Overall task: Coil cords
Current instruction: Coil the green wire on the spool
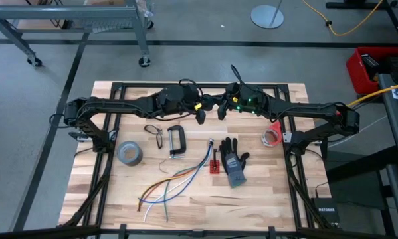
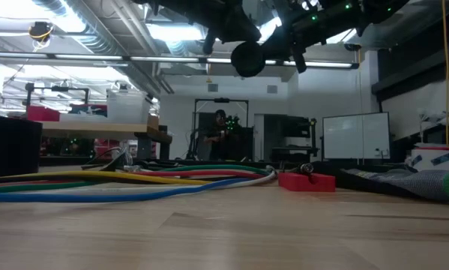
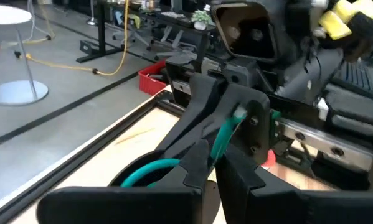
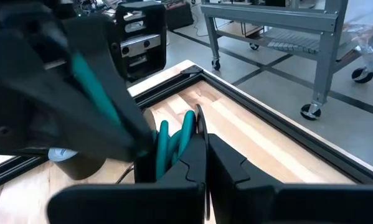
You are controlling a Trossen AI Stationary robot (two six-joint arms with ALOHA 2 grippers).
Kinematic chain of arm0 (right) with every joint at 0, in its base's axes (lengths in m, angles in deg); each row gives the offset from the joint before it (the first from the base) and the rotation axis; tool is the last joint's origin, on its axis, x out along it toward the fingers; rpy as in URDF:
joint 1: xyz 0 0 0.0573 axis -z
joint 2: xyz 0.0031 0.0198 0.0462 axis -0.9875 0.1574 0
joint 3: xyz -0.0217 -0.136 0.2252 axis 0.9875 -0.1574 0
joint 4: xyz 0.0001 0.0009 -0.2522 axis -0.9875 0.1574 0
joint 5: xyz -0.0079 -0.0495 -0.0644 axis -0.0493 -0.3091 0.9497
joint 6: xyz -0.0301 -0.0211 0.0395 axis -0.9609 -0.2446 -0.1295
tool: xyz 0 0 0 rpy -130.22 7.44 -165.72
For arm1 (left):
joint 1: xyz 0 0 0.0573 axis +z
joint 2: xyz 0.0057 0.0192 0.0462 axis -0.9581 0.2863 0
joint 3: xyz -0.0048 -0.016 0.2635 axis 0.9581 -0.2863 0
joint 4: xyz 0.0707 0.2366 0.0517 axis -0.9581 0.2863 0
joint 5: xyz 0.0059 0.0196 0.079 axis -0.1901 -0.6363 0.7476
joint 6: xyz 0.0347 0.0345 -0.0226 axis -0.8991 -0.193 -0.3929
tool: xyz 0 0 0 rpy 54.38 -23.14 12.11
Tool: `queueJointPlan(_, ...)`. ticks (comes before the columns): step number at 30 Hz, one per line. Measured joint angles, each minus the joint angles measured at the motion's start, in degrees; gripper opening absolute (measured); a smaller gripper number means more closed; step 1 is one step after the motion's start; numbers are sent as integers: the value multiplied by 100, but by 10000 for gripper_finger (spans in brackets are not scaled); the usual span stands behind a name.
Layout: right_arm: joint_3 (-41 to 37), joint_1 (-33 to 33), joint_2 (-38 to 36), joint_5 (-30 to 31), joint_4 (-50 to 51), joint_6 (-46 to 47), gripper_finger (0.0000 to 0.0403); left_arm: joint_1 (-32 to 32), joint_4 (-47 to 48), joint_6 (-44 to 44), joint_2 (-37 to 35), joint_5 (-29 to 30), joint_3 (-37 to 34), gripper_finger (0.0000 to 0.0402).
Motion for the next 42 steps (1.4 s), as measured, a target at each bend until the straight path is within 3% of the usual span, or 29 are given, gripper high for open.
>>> queueJointPlan(13, 0, 0, 0, -24, -63, 11, 1, -92, -7, -178, 2, -134, 0, 81)
queueJointPlan(35, 13, 11, -9, -2, -647, 15, 1, -382, 76, -481, 17, -124, -4, 84)
queueJointPlan(42, 13, 11, -9, -4, -627, 13, 1, -489, 271, -196, 15, -112, -4, 84)
